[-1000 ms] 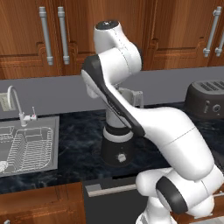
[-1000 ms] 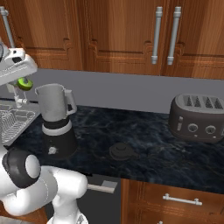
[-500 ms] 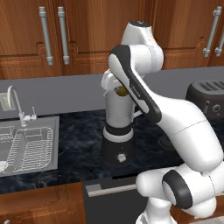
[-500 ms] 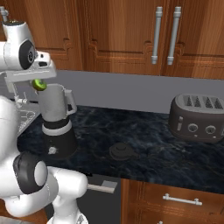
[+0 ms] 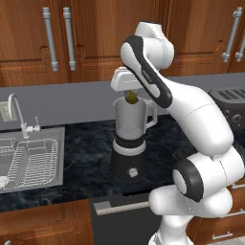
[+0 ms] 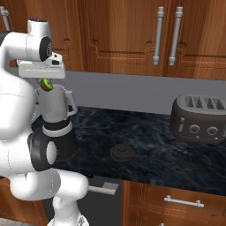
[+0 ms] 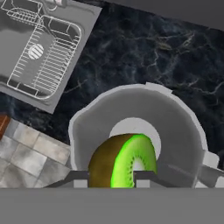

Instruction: Open the blender lid, put the kiwi in the blender, close the lid, and start the blender.

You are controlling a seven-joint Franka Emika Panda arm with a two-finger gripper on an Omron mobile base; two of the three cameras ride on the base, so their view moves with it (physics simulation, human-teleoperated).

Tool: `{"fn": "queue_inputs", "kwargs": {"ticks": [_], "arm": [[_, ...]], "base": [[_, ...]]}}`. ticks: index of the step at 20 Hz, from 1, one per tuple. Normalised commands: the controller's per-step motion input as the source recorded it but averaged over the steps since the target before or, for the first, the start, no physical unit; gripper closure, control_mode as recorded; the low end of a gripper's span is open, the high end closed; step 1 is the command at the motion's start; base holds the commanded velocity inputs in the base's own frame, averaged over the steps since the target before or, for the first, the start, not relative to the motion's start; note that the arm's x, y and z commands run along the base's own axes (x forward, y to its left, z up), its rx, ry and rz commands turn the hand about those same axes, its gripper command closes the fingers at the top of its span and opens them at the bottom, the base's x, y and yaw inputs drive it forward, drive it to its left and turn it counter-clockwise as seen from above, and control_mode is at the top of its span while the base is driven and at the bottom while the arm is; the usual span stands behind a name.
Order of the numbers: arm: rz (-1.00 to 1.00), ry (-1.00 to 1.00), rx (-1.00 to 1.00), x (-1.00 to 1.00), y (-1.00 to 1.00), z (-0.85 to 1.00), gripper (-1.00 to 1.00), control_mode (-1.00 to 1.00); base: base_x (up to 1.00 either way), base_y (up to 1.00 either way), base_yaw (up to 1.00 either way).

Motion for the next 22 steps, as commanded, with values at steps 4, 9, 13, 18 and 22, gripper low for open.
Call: {"fn": "queue_inputs", "kwargs": {"ticks": [4, 9, 13, 18, 22], "arm": [[0.0, 0.08, 0.0, 0.1, 0.0, -0.1, 1.0, -1.0], [0.0, 0.0, 0.0, 0.0, -0.01, -0.27, 1.0, -1.0], [0.0, 0.0, 0.0, 0.0, -0.09, -0.33, 1.0, -1.0], [0.0, 0.0, 0.0, 0.0, -0.11, -0.27, 1.0, -1.0], [0.0, 0.0, 0.0, 0.03, -0.01, -0.21, 1.0, -1.0]], "base": [[0.0, 0.0, 0.0], [0.0, 0.0, 0.0], [0.0, 0.0, 0.0], [0.0, 0.0, 0.0], [0.0, 0.0, 0.0]]}}
